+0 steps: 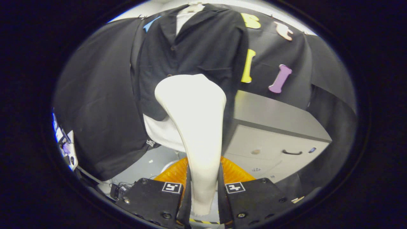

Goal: Iron the clothes twice with a garment steamer, once on the left side and once on the right side.

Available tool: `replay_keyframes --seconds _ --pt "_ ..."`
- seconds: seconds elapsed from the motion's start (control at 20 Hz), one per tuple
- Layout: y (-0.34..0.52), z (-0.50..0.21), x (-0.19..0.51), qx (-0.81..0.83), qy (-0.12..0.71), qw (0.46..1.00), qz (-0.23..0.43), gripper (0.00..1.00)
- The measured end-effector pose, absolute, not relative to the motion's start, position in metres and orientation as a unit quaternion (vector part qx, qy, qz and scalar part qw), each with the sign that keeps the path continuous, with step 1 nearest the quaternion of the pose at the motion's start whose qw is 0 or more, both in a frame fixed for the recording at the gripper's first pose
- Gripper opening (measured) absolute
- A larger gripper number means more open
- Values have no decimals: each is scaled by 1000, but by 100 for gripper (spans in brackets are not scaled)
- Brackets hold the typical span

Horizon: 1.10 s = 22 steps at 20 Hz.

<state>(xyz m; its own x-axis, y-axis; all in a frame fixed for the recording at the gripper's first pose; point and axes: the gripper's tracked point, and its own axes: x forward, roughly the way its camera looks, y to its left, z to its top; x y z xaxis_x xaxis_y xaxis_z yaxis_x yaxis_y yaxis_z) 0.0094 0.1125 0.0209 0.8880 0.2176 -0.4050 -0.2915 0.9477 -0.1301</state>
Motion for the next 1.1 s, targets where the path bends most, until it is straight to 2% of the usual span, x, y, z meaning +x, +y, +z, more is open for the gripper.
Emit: replay_keyframes --seconds 0.3,0.55,0.85,1.1 --pt "-46 41 -69 -3 141 986 91 37" --pt "-145 8 -120 33 137 988 58 37" --pt "-191 -50 -163 53 172 983 43 37" --pt "-187 -45 -175 49 151 985 60 37"
